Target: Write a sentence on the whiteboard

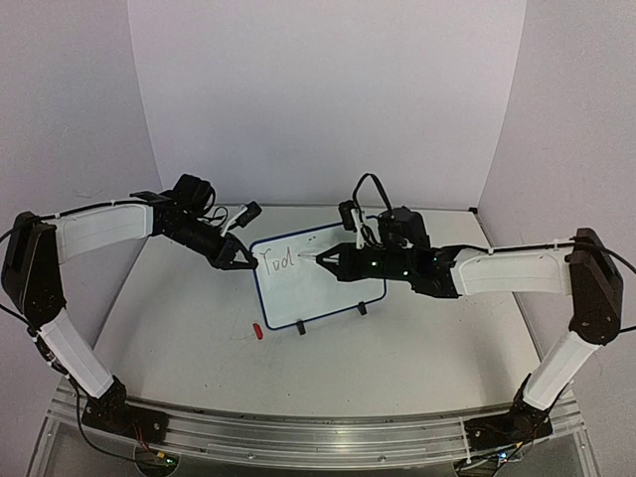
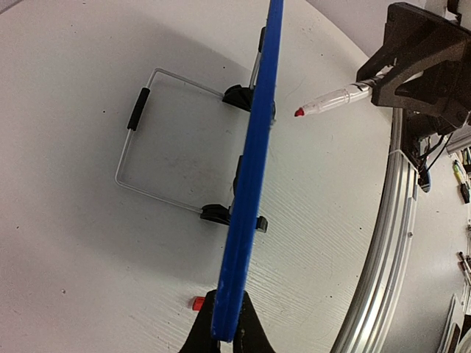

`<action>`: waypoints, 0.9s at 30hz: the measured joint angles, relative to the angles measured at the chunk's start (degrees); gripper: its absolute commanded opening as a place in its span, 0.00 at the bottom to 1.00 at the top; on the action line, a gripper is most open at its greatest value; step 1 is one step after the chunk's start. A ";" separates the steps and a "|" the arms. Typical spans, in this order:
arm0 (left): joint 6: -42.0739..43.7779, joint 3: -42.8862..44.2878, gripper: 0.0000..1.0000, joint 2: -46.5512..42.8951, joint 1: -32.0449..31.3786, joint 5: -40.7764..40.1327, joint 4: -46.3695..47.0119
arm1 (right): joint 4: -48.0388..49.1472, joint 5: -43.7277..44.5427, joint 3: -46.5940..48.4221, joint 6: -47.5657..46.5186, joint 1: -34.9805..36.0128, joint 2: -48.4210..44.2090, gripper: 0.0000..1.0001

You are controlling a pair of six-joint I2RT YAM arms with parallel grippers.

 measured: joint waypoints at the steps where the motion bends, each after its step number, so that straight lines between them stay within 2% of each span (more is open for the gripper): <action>1: 0.00 0.00 0.00 0.00 0.00 0.00 0.02 | 0.00 0.04 0.00 0.00 -0.09 0.04 0.00; 27: -0.04 0.00 0.00 0.00 0.00 -0.02 0.02 | 0.25 -0.49 2.99 -0.02 -0.71 3.55 0.00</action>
